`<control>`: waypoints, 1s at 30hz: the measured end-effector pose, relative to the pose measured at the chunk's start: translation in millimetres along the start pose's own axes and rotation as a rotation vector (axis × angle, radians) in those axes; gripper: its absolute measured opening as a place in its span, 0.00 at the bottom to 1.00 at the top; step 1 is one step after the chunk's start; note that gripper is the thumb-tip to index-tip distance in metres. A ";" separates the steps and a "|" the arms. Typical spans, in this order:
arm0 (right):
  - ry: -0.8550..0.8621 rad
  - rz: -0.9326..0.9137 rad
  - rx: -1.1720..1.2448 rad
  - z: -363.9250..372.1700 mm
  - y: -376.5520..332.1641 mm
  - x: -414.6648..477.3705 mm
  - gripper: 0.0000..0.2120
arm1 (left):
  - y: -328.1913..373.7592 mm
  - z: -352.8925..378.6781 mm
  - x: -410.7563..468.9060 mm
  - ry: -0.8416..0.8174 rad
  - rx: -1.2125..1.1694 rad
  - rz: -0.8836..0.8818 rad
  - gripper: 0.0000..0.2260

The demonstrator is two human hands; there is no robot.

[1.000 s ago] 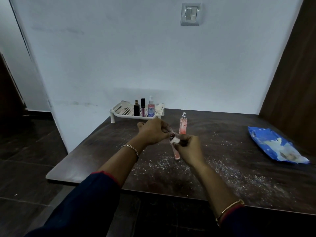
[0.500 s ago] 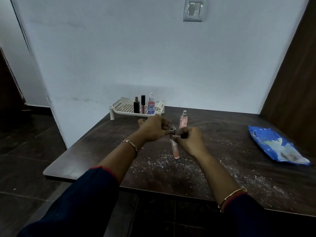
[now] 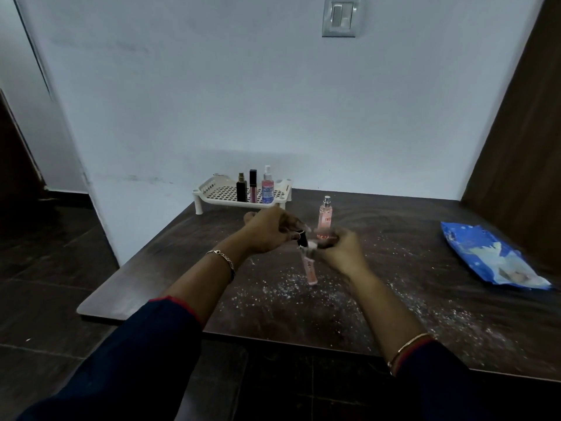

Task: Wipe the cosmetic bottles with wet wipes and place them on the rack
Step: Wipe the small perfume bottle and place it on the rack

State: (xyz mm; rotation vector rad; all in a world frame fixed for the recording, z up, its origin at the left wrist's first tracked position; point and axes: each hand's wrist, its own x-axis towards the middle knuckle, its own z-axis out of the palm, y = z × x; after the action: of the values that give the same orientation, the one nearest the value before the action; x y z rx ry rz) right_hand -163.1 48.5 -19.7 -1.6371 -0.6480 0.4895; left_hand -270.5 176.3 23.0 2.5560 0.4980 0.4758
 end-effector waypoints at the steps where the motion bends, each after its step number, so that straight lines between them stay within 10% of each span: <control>1: -0.002 0.005 0.142 0.1 -6.3 -0.4 0.20 | 0.4 0.3 0.0 0.005 0.009 0.007 0.09; 22: 0.042 -0.217 -0.547 -7.9 43.5 -25.8 0.11 | -7.8 26.0 -8.7 0.070 -0.397 0.075 0.08; 30: 0.000 -0.236 -0.111 -5.3 7.5 -14.5 0.10 | -1.6 24.0 -8.7 -0.034 -0.550 0.088 0.12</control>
State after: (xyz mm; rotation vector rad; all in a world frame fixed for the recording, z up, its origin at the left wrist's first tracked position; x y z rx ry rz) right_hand -169.6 34.3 -26.8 -1.6378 -0.8691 0.2862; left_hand -268.5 164.4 0.3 2.0553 0.2028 0.5162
